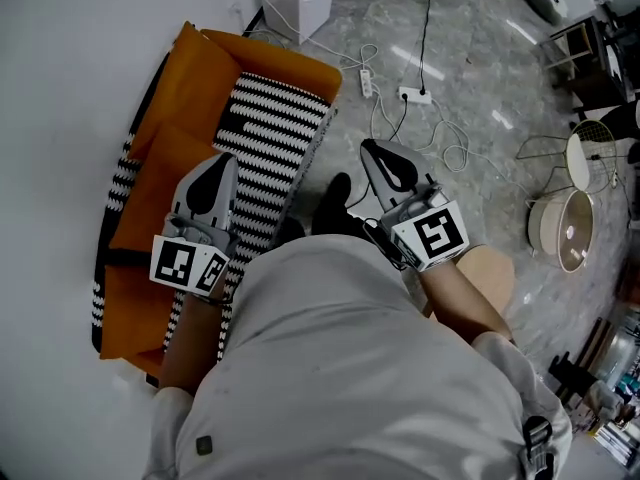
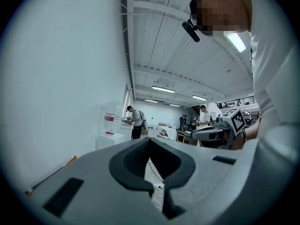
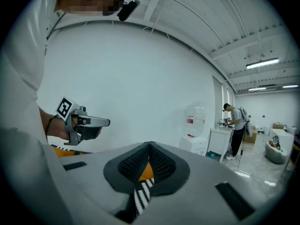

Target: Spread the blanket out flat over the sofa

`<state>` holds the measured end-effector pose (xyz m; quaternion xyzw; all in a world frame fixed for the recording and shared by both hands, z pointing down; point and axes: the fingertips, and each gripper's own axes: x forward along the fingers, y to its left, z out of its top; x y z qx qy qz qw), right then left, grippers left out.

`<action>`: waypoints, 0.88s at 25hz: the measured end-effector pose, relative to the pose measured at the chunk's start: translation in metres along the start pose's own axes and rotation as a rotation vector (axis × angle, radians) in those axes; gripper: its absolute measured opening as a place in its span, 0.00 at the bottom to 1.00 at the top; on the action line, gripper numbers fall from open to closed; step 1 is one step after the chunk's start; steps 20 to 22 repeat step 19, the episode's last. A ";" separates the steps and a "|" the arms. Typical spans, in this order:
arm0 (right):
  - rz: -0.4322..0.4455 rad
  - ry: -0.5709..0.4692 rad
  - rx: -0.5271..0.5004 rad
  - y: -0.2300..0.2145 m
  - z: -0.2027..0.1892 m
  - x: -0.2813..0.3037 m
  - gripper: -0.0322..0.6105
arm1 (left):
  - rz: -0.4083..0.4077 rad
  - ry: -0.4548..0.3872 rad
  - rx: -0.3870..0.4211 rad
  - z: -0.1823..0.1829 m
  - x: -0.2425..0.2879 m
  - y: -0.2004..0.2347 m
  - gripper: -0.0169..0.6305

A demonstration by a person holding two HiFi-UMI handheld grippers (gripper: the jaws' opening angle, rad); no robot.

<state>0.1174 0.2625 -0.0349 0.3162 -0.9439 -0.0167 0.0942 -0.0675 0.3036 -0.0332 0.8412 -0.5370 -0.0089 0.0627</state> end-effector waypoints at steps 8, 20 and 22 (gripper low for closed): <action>-0.009 -0.024 0.034 0.040 0.003 -0.006 0.09 | -0.011 -0.019 0.001 0.001 -0.037 0.001 0.04; -0.020 -0.022 0.050 0.049 0.007 -0.001 0.09 | -0.023 -0.042 -0.009 0.005 -0.048 0.006 0.04; -0.020 -0.022 0.050 0.049 0.007 -0.001 0.09 | -0.023 -0.042 -0.009 0.005 -0.048 0.006 0.04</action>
